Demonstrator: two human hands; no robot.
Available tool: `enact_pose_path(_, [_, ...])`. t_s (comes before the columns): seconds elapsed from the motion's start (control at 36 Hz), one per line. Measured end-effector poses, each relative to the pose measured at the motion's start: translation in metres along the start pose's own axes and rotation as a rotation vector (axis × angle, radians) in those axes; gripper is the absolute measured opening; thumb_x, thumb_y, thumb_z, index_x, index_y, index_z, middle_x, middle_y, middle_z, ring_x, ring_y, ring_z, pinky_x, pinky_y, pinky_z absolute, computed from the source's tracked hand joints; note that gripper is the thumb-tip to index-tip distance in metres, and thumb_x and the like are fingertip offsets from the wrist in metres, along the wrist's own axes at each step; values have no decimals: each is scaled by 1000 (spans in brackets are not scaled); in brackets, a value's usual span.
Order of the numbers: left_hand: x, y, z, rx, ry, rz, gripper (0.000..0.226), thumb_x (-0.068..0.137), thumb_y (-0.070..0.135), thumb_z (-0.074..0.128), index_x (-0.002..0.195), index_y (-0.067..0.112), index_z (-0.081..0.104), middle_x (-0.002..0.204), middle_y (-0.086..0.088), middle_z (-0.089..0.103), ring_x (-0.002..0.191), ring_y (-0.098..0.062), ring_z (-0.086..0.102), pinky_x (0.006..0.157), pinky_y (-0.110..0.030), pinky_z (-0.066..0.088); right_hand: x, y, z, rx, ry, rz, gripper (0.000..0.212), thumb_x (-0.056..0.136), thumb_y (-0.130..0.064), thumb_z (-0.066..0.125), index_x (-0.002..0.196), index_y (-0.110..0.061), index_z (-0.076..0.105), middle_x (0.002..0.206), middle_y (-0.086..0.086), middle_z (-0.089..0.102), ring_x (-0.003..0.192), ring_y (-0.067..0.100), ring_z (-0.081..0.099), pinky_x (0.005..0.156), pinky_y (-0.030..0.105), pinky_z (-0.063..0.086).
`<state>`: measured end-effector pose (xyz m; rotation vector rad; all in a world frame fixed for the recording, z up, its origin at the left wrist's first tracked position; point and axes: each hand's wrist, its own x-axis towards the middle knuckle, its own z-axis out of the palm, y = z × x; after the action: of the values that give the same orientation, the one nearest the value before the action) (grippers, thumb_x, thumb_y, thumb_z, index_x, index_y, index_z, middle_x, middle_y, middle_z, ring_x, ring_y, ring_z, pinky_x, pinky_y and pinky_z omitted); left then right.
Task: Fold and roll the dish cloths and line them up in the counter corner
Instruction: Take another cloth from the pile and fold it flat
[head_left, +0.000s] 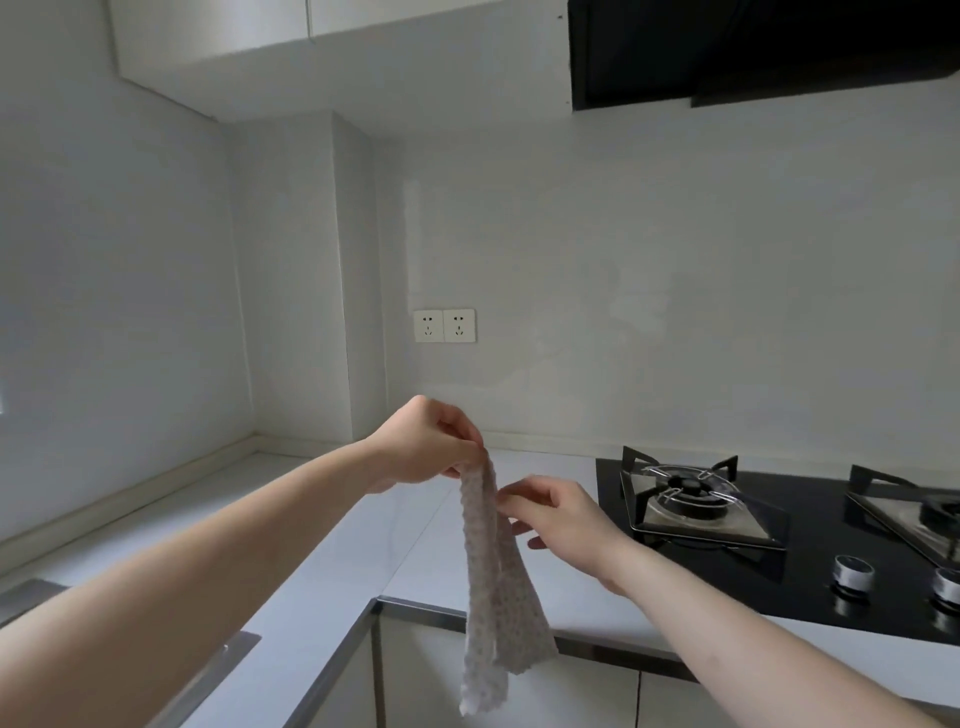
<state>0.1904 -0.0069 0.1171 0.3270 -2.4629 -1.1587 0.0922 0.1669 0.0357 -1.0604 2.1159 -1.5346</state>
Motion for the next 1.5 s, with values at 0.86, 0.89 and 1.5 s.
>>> enact_pose_path(0.86, [15,-46,-24,382,108,118,16,84,16,72,93,28,77,92,11,74,80,-1,68,73,-12,49,35,32,-67,-561,192,-142,38,96,-37,63,67,-13,56,55,-8,40,55,7,33,56,28,27])
enact_pose_path(0.89, [17,-49,-24,392,107,115,14,84,18,73,92,29,77,91,11,74,79,-2,68,73,-13,49,37,33,-70,-554,201,-140,42,97,-33,62,64,-11,47,55,-7,34,54,8,29,56,30,23])
enact_pose_path(1.5, [119,-123,34,457,192,-175,14,84,39,62,75,35,72,70,11,73,77,-17,69,61,-25,51,123,67,-77,-689,387,148,19,94,-35,68,109,-25,75,112,-1,70,104,21,59,74,26,36])
